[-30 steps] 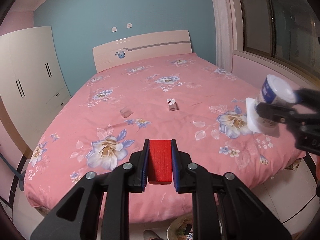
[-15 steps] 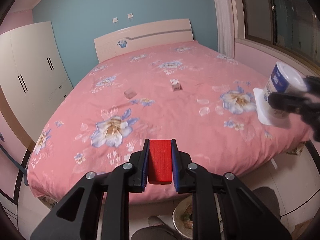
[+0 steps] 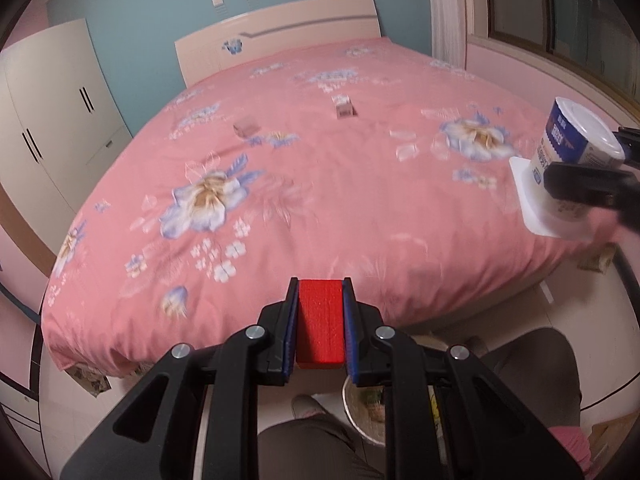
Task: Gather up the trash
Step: 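Lift the red block with the left tool while the right lifts the white cup, then lower both held items over the wastebasket opening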
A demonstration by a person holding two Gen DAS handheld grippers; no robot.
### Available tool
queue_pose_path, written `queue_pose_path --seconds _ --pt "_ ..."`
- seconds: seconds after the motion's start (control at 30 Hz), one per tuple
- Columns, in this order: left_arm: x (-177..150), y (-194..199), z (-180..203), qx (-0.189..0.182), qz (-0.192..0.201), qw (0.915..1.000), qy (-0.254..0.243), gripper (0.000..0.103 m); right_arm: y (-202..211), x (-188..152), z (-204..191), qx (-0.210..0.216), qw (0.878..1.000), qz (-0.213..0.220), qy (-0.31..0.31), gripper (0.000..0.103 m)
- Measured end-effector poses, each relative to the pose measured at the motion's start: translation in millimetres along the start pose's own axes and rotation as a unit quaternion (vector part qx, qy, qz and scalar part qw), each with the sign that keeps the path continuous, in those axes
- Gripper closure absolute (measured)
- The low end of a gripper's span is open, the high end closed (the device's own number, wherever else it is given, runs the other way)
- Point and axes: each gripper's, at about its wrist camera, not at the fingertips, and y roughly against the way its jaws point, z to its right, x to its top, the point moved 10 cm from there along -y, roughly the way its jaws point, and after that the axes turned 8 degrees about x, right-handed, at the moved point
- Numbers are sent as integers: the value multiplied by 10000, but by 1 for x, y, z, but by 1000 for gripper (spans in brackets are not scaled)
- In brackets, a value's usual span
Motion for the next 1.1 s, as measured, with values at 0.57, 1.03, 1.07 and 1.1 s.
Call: queue_pose_path --seconds 0.57,1.03,1.07,1.1 --pt "-91 -66 35 -196 -976 9943 -379 81 -77 -84 -19 299 9941 -1041 -35 50" --pt "-156 -115 63 -415 -1746 9822 -553 81 -132 -151 -32 567 9810 -1855 -86 50" --pt "-160 -119 64 -427 -1790 9813 -565 81 -136 -156 -32 584 9797 -1916 -97 50" --pt "-165 -123 66 -438 -1851 9800 -584 81 -140 -161 -32 605 9785 -1968 -115 50"
